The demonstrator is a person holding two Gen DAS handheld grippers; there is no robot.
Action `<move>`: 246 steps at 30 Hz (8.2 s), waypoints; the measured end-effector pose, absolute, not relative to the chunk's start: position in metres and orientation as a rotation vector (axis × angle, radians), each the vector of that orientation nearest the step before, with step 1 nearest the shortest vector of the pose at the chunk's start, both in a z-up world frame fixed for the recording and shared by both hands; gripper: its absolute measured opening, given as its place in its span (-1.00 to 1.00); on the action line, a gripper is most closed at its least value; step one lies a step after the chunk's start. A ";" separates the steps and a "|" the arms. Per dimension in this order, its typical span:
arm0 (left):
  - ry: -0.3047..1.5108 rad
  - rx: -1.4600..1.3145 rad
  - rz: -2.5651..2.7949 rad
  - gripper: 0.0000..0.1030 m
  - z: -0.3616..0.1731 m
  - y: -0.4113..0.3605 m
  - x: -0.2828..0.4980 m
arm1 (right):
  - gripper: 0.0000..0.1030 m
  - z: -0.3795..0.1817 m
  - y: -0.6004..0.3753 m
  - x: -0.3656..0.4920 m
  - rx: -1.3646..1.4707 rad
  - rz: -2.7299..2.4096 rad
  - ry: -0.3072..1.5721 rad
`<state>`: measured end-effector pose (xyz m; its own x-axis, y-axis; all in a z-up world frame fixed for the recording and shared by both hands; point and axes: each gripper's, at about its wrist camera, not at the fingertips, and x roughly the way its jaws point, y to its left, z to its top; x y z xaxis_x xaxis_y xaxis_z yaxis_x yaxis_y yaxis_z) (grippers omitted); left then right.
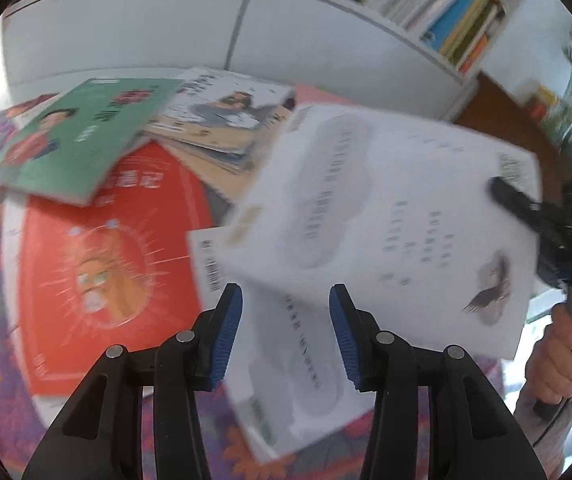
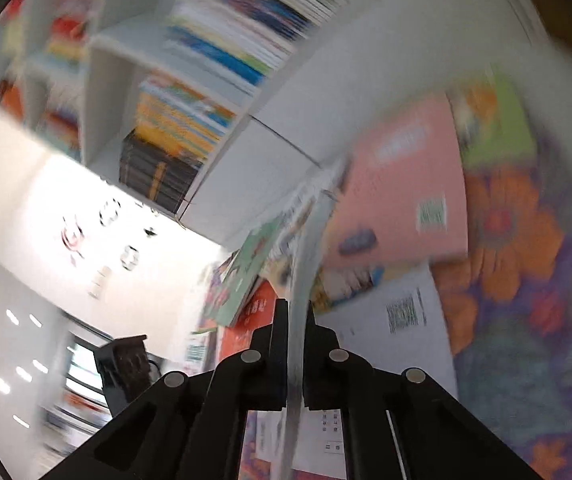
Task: Organize books
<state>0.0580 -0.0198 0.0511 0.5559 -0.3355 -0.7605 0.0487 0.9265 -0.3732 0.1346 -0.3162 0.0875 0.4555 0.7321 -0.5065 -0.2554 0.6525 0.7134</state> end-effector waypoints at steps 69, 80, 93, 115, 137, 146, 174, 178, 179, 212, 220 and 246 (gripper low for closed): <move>1.072 -0.424 -0.224 -0.23 0.000 0.094 -0.095 | 0.02 -0.018 -0.153 0.017 0.231 1.034 1.379; 1.019 -0.451 -0.157 -0.50 -0.001 0.102 -0.087 | -0.60 -0.019 -0.160 0.008 0.240 0.930 1.296; 0.965 -0.379 -0.124 -0.53 0.032 0.114 -0.093 | -0.60 0.037 -0.136 -0.034 0.064 0.983 1.170; 0.846 -0.315 -0.055 -0.53 0.087 0.216 -0.081 | -0.60 0.095 -0.036 -0.038 -0.110 1.044 0.952; 0.889 -0.414 0.057 -0.53 0.047 0.330 -0.022 | -0.60 0.026 0.096 0.034 -0.005 1.084 1.125; 0.899 -0.471 0.063 -0.52 0.022 0.346 -0.016 | -0.60 0.006 0.104 0.038 -0.009 1.056 1.149; 0.717 -0.245 0.419 0.48 0.054 0.348 -0.040 | 0.57 0.031 0.061 0.040 -0.023 0.850 1.193; 0.691 -0.222 0.361 0.49 0.079 0.320 -0.045 | 0.57 0.053 0.007 0.048 -0.034 0.721 1.137; 0.680 -0.237 0.337 0.58 0.085 0.314 -0.046 | 0.57 0.059 -0.009 0.049 -0.038 0.680 1.112; 0.804 -0.233 0.204 0.98 0.004 0.040 0.085 | 1.00 0.019 -0.217 0.123 -0.115 0.231 0.909; 0.842 -0.161 0.234 0.99 0.001 0.032 0.091 | 1.00 0.019 -0.216 0.126 -0.113 0.233 0.911; 0.843 -0.160 0.233 0.99 0.001 0.033 0.090 | 1.00 0.018 -0.216 0.127 -0.114 0.234 0.912</move>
